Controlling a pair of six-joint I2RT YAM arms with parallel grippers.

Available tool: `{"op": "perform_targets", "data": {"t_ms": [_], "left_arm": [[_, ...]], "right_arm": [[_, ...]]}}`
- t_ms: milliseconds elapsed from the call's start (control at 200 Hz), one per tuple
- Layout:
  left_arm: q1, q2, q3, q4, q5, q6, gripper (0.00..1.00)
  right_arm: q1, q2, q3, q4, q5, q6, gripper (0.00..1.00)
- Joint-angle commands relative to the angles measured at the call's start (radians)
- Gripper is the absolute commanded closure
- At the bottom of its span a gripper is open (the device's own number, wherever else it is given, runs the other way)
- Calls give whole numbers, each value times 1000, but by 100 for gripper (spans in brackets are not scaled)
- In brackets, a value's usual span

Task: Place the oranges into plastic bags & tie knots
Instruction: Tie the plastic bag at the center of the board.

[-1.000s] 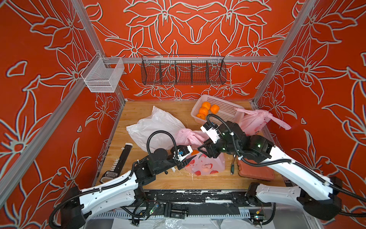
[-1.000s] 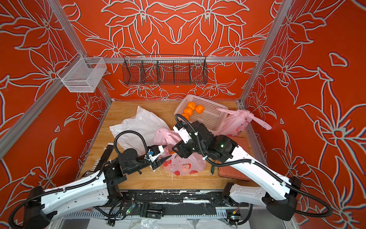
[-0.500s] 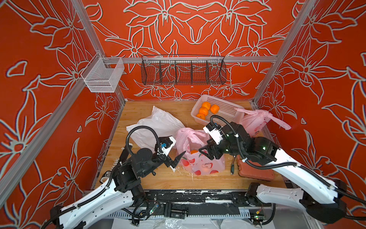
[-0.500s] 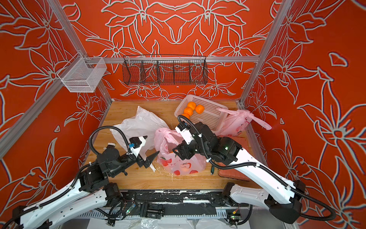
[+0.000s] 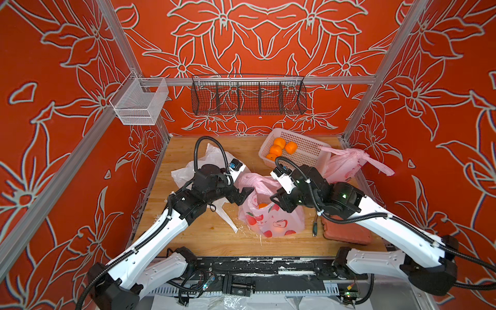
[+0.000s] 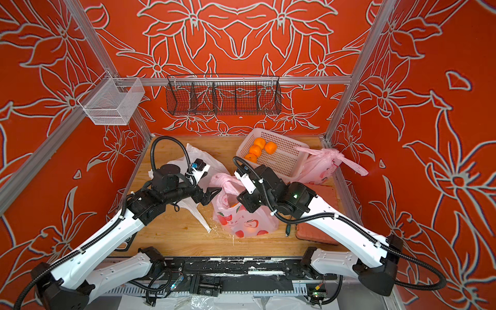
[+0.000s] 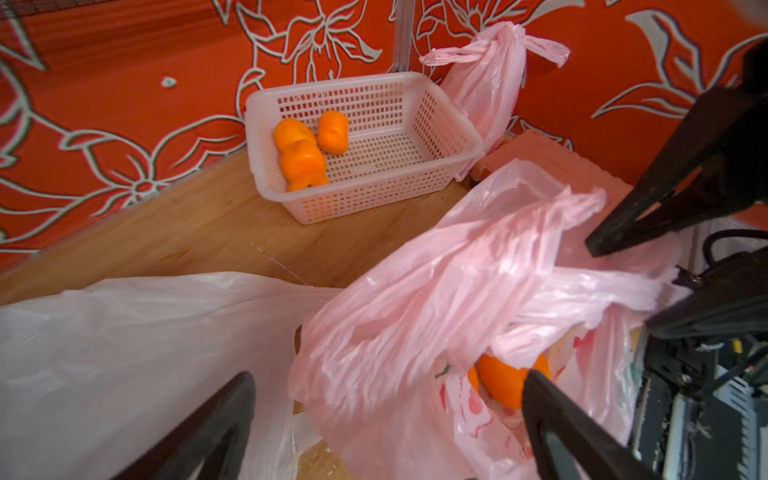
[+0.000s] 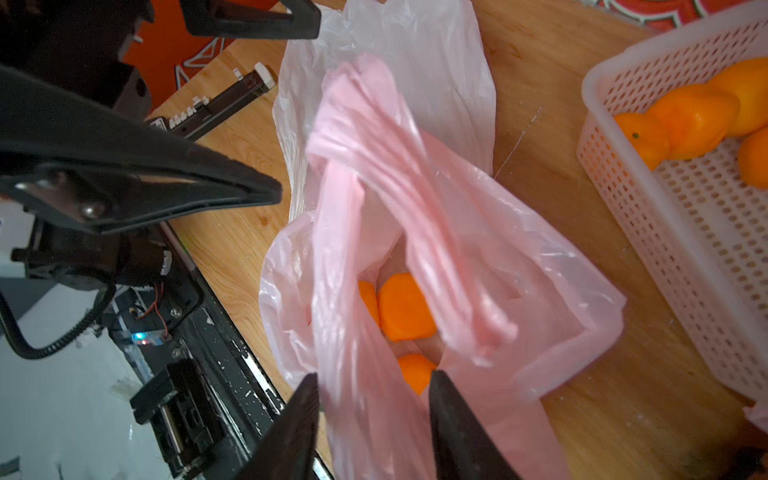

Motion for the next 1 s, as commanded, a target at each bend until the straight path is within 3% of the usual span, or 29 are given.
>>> {"op": "perform_targets", "data": {"t_ms": [0, 125, 380, 575, 776, 926, 996], "left_arm": [[34, 54, 37, 29, 196, 7, 1], [35, 111, 65, 33, 266, 30, 13], [34, 118, 88, 1, 254, 48, 69], [35, 89, 68, 18, 254, 22, 100], [34, 55, 27, 39, 310, -10, 100], [35, 34, 4, 56, 329, -30, 100], [34, 20, 8, 55, 315, -32, 68]], "right_arm": [[1, -4, 4, -10, 58, 18, 67], [2, -23, -8, -7, 81, 49, 79], [0, -48, -7, -68, 126, 96, 92], [1, -53, -6, -107, 197, 144, 97], [1, -48, -35, 22, 247, 212, 100], [0, -54, -94, 238, 134, 177, 100], [2, -60, -114, 295, 74, 147, 100]]}}
